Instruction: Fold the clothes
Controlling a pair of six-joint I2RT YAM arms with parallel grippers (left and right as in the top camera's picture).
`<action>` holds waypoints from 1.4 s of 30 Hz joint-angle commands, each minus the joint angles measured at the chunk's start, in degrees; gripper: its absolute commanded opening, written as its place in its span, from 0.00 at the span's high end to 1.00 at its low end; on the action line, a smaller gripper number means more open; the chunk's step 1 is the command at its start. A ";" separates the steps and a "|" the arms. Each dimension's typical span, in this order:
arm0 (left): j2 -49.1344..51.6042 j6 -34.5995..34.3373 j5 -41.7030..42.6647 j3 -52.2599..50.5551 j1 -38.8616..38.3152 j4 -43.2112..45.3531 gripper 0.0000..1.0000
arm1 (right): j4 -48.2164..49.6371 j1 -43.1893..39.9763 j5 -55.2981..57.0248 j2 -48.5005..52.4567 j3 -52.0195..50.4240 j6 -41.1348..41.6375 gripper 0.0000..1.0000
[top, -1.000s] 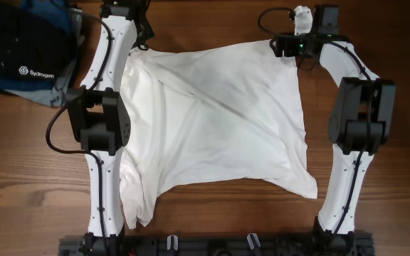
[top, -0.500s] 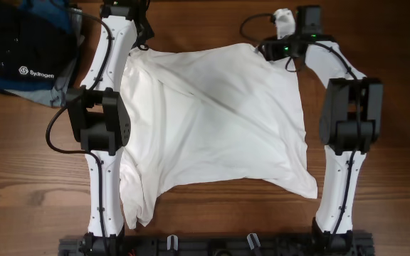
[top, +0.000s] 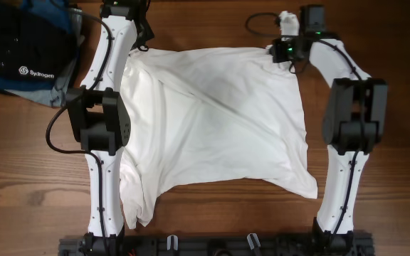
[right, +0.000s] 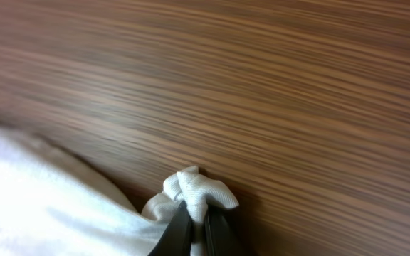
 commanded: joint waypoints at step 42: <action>-2.97 6.73 -5.31 1.25 3.61 30.27 0.96 | -5.22 -6.10 10.99 -6.01 14.93 -1.29 0.95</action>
